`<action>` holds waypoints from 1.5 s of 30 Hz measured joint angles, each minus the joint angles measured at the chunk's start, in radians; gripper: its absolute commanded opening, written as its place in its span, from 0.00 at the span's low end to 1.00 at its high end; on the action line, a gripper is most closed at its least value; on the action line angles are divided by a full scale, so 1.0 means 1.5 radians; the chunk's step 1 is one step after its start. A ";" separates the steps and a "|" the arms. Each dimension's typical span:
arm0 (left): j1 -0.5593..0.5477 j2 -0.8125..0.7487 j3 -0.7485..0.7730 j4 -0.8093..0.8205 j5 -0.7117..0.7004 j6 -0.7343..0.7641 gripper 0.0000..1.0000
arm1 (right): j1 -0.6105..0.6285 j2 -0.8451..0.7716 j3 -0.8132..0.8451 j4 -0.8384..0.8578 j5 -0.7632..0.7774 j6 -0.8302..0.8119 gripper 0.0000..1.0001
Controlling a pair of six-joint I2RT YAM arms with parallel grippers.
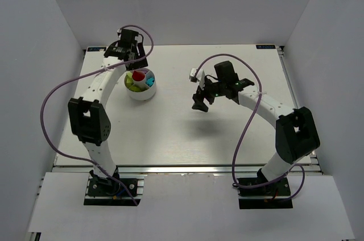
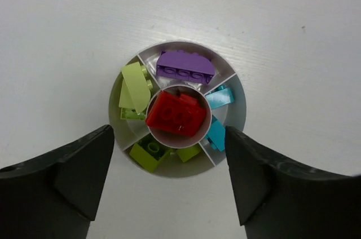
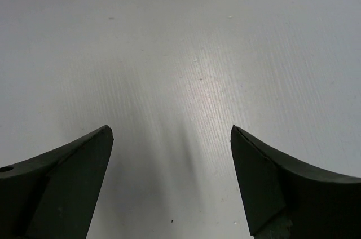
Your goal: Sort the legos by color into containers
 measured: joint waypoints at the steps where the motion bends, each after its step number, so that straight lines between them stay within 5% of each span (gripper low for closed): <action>1: 0.000 -0.021 -0.024 0.015 0.005 -0.004 0.98 | -0.002 -0.001 0.000 0.005 0.008 0.005 0.89; 11: 0.001 -0.375 -0.359 0.201 0.089 -0.054 0.98 | -0.061 -0.045 -0.021 0.118 0.180 0.111 0.89; 20: 0.001 -0.485 -0.533 0.340 0.208 -0.104 0.98 | -0.118 -0.067 -0.047 0.127 0.198 0.164 0.89; 45: 0.001 -0.615 -0.588 0.382 0.279 -0.134 0.98 | -0.119 -0.236 -0.162 0.127 0.305 0.316 0.89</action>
